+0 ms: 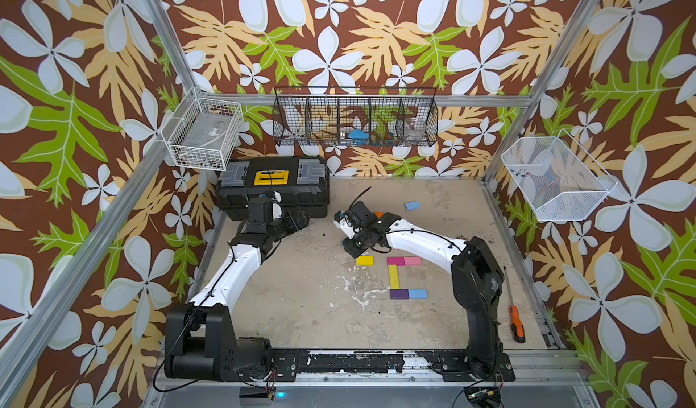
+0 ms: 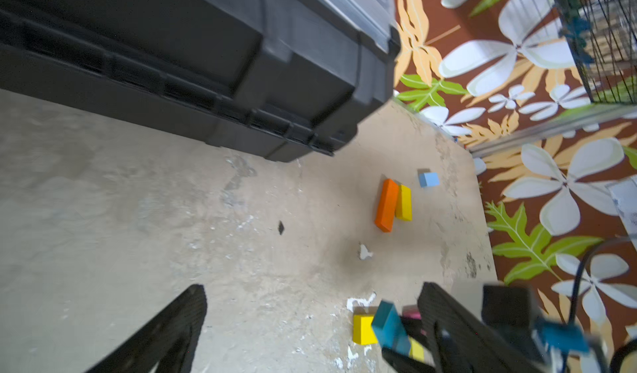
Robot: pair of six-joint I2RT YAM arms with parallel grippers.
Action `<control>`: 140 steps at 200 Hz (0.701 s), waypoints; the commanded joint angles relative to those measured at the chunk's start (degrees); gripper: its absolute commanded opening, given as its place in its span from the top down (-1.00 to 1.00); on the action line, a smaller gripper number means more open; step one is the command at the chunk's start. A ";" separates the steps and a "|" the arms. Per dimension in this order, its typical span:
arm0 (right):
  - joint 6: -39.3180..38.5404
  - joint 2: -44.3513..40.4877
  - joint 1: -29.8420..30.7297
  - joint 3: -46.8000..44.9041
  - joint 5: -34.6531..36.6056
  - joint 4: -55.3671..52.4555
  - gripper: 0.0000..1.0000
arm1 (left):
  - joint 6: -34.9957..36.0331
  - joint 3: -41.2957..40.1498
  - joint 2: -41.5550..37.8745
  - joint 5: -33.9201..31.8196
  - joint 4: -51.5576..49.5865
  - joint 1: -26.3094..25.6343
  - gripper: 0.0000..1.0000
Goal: Assemble the letter c with building blocks
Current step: Pick up the building block from the center of the board, then place the building block at the center of the board.
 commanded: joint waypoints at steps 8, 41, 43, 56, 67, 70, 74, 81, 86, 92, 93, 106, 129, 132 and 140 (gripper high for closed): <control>-5.94 1.99 3.45 0.95 2.69 -0.91 0.93 | 1.39 0.20 -0.29 1.76 -1.86 1.80 -0.99; -7.88 5.05 7.21 1.99 5.39 -0.49 0.87 | 1.14 -0.82 -0.11 2.36 -1.98 1.84 -0.99; -7.88 5.30 7.34 2.05 5.53 -0.54 0.87 | 1.07 -0.91 -0.14 2.36 -1.97 1.82 -0.99; -7.88 6.85 7.77 2.84 6.07 -0.65 0.86 | 0.76 -1.53 -0.18 2.61 -1.90 1.85 -0.99; -7.71 7.98 7.88 3.23 6.62 -0.58 0.85 | 0.67 -1.94 -0.24 2.78 -1.89 1.81 -0.99; -7.68 8.25 7.90 3.37 6.62 -0.52 0.85 | 0.67 -2.03 -0.24 2.81 -1.95 1.81 -0.99; -7.56 8.48 7.86 3.50 6.57 -0.48 0.84 | 0.67 -2.14 -0.26 2.82 -1.96 1.85 -0.99; -7.58 8.98 7.91 3.66 6.74 -0.39 0.83 | 0.67 -2.32 -0.42 2.91 -2.09 1.83 -0.99; -7.54 9.31 7.90 3.69 7.02 -0.24 0.81 | 0.72 -2.50 -0.50 2.92 -2.18 1.82 -0.99; -7.55 9.66 7.84 3.75 7.43 -0.25 0.79 | 0.67 -2.65 -0.59 3.14 -2.21 1.81 -0.99; -7.63 9.70 7.87 3.76 7.47 -0.23 0.78 | 0.67 -2.67 -0.59 3.12 -2.26 1.81 -0.99; -7.68 10.31 7.90 4.28 8.20 -0.46 0.64 | 0.67 -3.20 -0.88 3.46 -2.31 1.85 -0.99; -7.44 9.97 7.88 4.87 9.10 -0.65 0.21 | 0.58 -4.16 -1.54 4.08 -2.49 1.81 -0.99; -7.35 9.74 7.90 4.83 9.13 -0.57 0.17 | 0.50 -4.26 -1.63 4.18 -2.58 1.85 -0.99; -7.08 8.96 7.89 4.91 9.19 -0.57 0.11 | 0.54 -4.50 -1.78 4.61 -2.71 1.81 -0.99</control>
